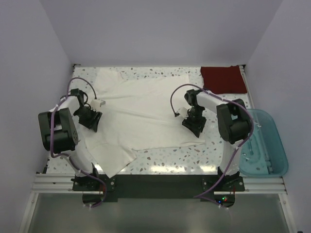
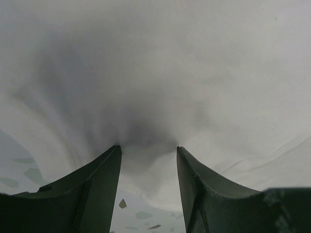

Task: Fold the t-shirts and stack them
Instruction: Fold the tshirt

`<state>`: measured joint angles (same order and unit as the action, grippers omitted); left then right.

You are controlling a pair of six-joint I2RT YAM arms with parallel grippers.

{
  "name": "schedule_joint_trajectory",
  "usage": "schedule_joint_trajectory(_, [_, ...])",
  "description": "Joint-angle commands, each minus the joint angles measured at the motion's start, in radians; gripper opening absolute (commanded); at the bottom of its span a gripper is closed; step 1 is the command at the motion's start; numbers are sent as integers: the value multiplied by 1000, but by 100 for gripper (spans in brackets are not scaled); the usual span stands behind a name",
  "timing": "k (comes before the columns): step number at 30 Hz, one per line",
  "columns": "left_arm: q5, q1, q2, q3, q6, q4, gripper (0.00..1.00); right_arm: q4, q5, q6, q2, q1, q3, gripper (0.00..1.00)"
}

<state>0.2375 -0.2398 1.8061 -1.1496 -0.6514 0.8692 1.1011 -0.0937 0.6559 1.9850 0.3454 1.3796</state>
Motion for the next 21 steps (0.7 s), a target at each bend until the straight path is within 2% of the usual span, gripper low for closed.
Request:
schedule_joint_trajectory(1, [-32,-26,-44,86,-33,-81,54,-59,37,10,-14,18,-79,48])
schedule_joint_trajectory(4, [-55,-38,-77,198,-57,-99,50,-63,28,8,-34,33,-149,47])
schedule_joint_trajectory(8, [-55,-39,-200,324,-96,-43,47,-32,-15,1,-103,67,-235,47])
schedule_joint_trajectory(12, [-32,-39,-267,315,-125,31,47,69,-148,1,-175,95,-203,49])
schedule_joint_trajectory(16, [84,-41,-255,124,-128,111,56,178,-287,1,-201,63,-22,53])
schedule_joint_trajectory(17, [145,-41,-237,2,-117,129,57,177,-297,-9,-193,49,66,54])
schedule_joint_trajectory(21, [275,-39,-108,-301,-36,108,61,114,-244,-42,-94,-25,312,53])
